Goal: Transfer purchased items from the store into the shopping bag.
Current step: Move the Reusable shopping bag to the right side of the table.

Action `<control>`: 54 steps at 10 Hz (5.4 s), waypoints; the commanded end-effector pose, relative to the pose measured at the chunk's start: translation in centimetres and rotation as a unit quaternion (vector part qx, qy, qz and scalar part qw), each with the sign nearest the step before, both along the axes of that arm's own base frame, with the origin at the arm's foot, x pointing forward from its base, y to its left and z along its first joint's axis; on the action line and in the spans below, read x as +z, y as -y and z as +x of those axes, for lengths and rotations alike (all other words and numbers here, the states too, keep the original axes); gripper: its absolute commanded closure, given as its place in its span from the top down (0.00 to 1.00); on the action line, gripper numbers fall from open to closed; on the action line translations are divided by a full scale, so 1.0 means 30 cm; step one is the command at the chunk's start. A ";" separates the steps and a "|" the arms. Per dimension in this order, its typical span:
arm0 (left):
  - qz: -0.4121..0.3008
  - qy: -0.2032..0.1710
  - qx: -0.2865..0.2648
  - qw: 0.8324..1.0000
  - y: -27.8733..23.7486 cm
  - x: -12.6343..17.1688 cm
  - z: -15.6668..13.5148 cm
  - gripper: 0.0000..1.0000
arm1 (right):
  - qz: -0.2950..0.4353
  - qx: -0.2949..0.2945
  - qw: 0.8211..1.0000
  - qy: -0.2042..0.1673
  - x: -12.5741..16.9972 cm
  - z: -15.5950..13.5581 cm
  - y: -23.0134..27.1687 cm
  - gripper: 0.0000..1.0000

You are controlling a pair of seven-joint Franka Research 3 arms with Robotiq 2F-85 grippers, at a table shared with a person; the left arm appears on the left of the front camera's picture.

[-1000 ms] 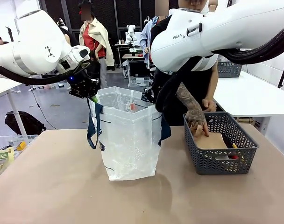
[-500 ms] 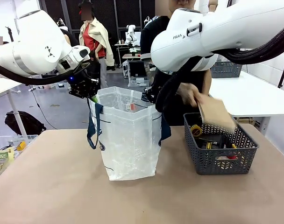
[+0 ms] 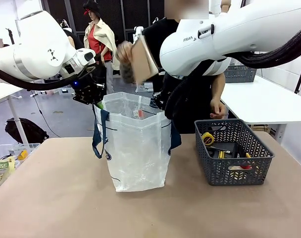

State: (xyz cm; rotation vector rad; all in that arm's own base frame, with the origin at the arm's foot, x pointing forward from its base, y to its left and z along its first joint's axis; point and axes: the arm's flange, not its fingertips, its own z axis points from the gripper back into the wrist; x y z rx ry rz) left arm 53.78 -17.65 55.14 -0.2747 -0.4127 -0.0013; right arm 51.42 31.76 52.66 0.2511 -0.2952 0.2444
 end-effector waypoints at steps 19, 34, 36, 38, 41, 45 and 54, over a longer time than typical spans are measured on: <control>-0.002 0.000 0.009 1.000 -0.010 -0.001 -0.014 0.00 | 0.007 -0.006 1.000 -0.003 -0.005 -0.011 0.012 0.00; -0.002 0.000 0.009 1.000 -0.010 -0.001 -0.014 0.00 | 0.007 -0.006 1.000 -0.003 -0.005 -0.011 0.012 0.00; -0.002 0.000 0.009 1.000 -0.010 -0.001 -0.014 0.00 | 0.007 -0.006 1.000 -0.003 -0.005 -0.011 0.012 0.00; -0.002 0.000 0.009 1.000 -0.010 -0.001 -0.014 0.00 | 0.007 -0.006 1.000 -0.003 -0.005 -0.011 0.012 0.00; -0.002 0.000 0.009 1.000 -0.010 -0.001 -0.014 0.00 | 0.007 -0.006 1.000 -0.003 -0.005 -0.011 0.012 0.00; -0.002 0.000 0.009 1.000 -0.010 -0.001 -0.014 0.00 | 0.007 -0.006 1.000 -0.003 -0.005 -0.011 0.012 0.00; -0.002 0.000 0.009 1.000 -0.010 -0.001 -0.014 0.00 | 0.007 -0.006 1.000 -0.003 -0.005 -0.011 0.012 0.00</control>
